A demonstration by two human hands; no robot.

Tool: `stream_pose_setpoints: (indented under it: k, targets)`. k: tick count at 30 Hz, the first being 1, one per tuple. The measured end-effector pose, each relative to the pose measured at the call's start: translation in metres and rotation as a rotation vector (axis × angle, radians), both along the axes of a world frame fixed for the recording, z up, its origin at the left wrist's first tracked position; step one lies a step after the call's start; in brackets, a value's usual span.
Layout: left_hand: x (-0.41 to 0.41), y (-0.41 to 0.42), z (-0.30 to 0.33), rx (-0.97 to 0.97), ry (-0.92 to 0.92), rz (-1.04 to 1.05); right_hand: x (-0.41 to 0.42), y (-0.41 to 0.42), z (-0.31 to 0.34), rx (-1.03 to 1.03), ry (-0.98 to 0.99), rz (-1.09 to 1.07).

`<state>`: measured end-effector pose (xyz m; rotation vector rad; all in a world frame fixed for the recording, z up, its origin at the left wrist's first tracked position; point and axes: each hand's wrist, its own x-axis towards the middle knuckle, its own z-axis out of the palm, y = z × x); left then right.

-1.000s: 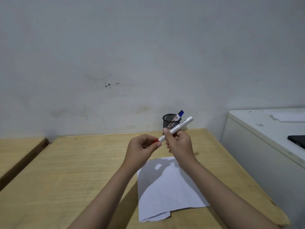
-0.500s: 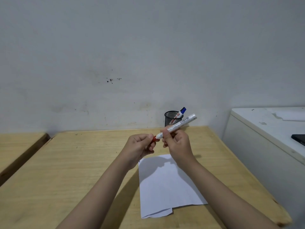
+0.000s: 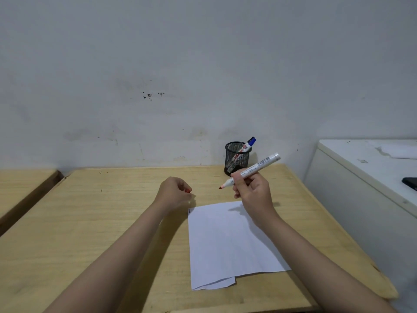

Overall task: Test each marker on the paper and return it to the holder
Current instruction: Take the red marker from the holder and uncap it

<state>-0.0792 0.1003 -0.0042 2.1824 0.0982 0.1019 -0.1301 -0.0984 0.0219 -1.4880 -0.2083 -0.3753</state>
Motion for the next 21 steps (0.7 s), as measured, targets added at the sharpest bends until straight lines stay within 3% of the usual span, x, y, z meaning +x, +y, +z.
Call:
stream_pose_setpoints:
  k: [5,16,19,21]
  targets:
    - [0.007,0.004,-0.015,0.061,0.103,-0.067,0.001,0.005,0.000,-0.003,0.005,0.005]
    - [-0.030,0.023,-0.018,-0.125,0.033,-0.038,0.014,0.040,-0.019,0.038,0.129,0.101]
    - [-0.045,0.018,-0.024,-0.089,0.069,-0.052,0.026,0.053,-0.027,0.067,0.249,0.105]
    - [-0.046,0.016,-0.027,0.050,0.036,-0.074,0.031,0.058,-0.035,0.059,0.317,0.088]
